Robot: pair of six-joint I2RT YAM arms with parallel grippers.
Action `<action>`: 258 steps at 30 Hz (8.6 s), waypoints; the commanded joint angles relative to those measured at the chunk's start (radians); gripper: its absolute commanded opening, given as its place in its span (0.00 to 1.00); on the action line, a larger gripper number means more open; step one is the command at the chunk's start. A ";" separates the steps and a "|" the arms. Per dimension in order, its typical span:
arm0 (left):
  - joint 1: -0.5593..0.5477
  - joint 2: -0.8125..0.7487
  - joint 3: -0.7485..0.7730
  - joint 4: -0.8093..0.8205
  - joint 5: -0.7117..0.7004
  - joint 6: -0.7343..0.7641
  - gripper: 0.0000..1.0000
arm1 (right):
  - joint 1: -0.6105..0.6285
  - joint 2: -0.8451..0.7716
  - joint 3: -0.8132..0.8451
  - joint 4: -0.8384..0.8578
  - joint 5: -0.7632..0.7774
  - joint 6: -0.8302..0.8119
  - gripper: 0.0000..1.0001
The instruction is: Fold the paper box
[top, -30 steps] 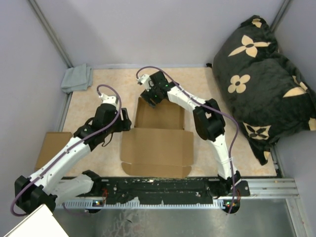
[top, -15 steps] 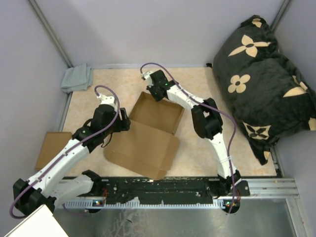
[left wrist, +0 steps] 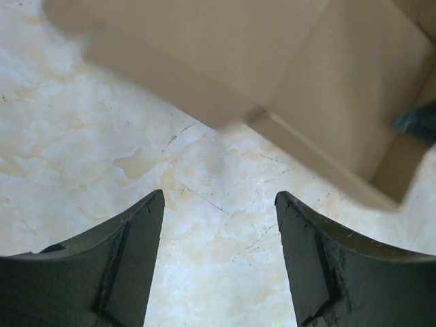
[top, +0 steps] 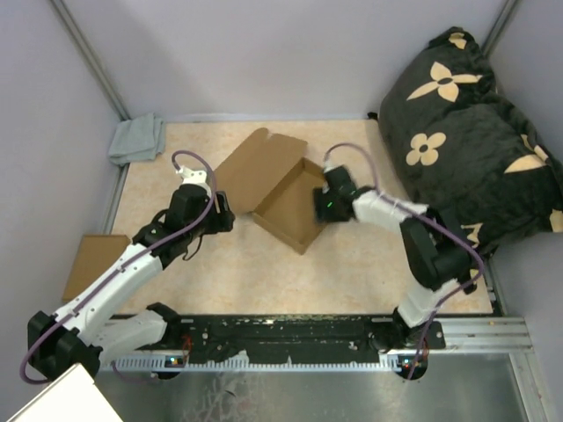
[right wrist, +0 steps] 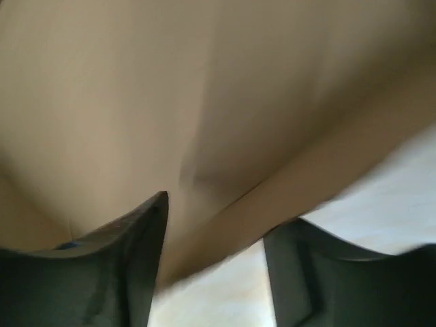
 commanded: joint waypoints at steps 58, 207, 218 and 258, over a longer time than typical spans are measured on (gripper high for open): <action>0.002 -0.041 -0.067 0.054 -0.047 -0.055 0.74 | 0.302 0.217 0.303 0.009 0.029 -0.216 0.27; -0.169 0.118 -0.102 -0.008 -0.085 -0.111 0.38 | 0.482 -0.054 0.056 -0.433 0.527 0.289 0.57; -0.169 0.025 -0.130 -0.037 -0.142 -0.156 0.53 | 0.376 -0.317 0.031 -0.376 0.465 0.221 0.62; 0.351 0.714 0.315 0.406 0.323 -0.110 0.51 | -0.088 0.149 0.385 -0.135 -0.261 0.011 0.61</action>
